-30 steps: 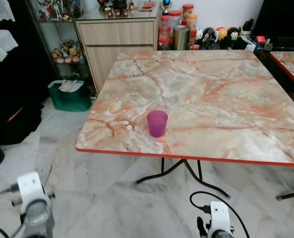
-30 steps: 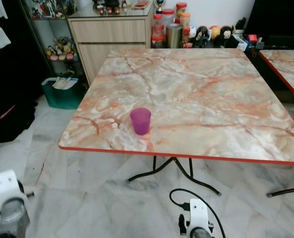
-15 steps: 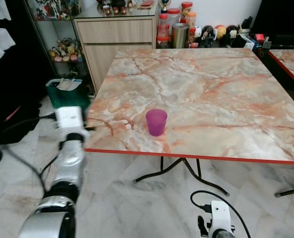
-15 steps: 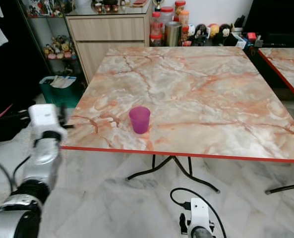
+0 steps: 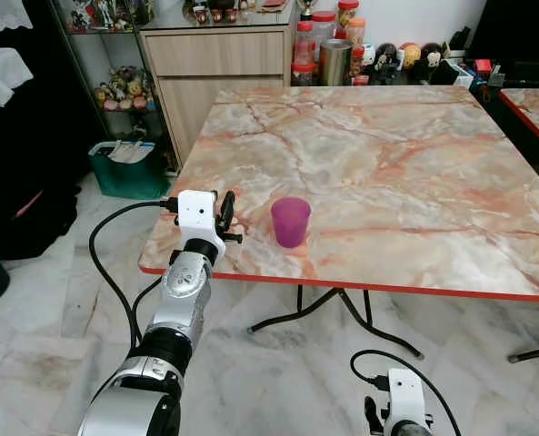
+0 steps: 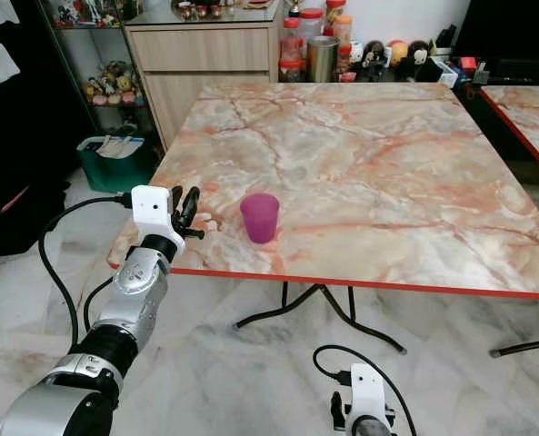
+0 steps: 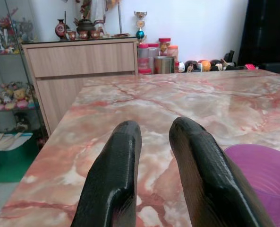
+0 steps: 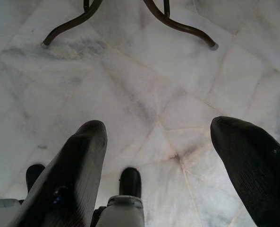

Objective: Setting the table

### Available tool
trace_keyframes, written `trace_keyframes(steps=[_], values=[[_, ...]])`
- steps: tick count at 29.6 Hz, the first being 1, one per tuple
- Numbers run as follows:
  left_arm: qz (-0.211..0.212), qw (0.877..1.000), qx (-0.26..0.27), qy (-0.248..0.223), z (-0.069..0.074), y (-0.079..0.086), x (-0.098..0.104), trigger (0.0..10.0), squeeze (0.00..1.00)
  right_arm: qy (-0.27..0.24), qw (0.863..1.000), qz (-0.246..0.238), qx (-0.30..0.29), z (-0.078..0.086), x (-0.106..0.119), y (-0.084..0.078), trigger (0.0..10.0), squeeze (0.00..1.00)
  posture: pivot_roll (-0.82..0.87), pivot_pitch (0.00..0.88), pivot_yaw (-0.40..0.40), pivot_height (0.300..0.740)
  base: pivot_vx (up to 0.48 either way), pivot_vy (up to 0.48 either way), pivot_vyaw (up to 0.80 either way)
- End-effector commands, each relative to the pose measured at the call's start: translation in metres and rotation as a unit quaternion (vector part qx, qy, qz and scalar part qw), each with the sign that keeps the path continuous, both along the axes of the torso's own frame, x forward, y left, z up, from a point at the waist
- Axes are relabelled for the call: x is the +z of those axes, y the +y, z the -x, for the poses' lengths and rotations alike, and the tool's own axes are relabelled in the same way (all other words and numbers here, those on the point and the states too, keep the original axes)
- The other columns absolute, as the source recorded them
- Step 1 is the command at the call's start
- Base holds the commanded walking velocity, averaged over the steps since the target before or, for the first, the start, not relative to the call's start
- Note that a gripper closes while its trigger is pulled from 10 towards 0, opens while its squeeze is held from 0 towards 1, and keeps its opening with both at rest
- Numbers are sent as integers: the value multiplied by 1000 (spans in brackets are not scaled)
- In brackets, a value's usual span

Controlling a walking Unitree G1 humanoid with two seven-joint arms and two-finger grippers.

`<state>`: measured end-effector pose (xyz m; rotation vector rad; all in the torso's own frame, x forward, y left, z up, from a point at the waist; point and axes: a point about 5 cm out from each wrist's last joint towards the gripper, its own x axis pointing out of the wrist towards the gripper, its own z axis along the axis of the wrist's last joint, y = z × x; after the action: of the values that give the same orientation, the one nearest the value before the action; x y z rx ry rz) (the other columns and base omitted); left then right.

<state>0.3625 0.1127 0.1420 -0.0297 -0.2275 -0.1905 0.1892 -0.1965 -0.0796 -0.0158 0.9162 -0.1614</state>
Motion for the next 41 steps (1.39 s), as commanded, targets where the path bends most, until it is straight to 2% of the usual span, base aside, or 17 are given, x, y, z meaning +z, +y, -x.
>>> trace_keyframes(steps=[1, 21, 26, 28, 30, 31, 34, 38, 39, 40, 41], values=[[-11, 1000, -4, -6, -1, 1, 4, 10000, 0, -4, 1000, -8, -3, -1, 0, 2, 10000, 0, 1, 0, 37, 740, 360, 0, 0], [-13, 1000, -12, -16, -2, 6, 12, 10000, 0, 7, 1000, 3, 10, 1, -1, 6, 10000, 0, 7, 0, 42, 740, 362, 0, 0], [-6, 1000, -5, -22, -3, 9, 14, 10000, 0, 11, 1000, 2, 8, 4, -3, 6, 10000, 0, 9, 0, 44, 740, 52, 0, 0], [19, 1000, 3, -18, -4, 15, 18, 10000, 0, 14, 1000, 1, 5, 6, -4, 6, 10000, 0, 9, 0, 47, 740, 0, 0, 0], [24, 1000, 3, -18, -4, 16, 19, 10000, 0, 14, 1000, 1, 5, 7, -4, 7, 10000, 0, 9, 0, 47, 740, 0, 0, 0], [57, 998, -5, -7, -5, 18, 22, 10000, 0, 15, 1000, 1, 4, 8, -5, 7, 10000, 0, 12, 0, 47, 740, 0, 0, 0], [71, 997, -19, 13, -7, 18, 24, 10000, 0, 17, 1000, 1, 3, 10, -6, 7, 10000, 0, 15, 0, 47, 740, 0, 0, 0], [85, 996, -29, 12, -6, 18, 29, 10000, 0, 19, 1000, 1, 1, 11, -6, 7, 10000, 0, 15, 0, 47, 740, 0, 0, 0], [88, 995, -36, 8, -6, 18, 33, 10000, 98, 21, 1000, 1, 0, 12, -7, 7, 10000, 0, 15, 0, 49, 740, 0, 0, 0], [84, 995, -43, 10, -6, 19, 37, 10000, 1000, 23, 1000, 1, -1, 13, -7, 7, 10000, 0, 15, 0, 49, 740, 0, 0, 0], [70, 996, -52, 11, -5, 20, 41, 10000, 1000, 24, 1000, 2, -3, 14, -8, 7, 10000, 0, 16, 0, 49, 740, 0, 0, 0]])
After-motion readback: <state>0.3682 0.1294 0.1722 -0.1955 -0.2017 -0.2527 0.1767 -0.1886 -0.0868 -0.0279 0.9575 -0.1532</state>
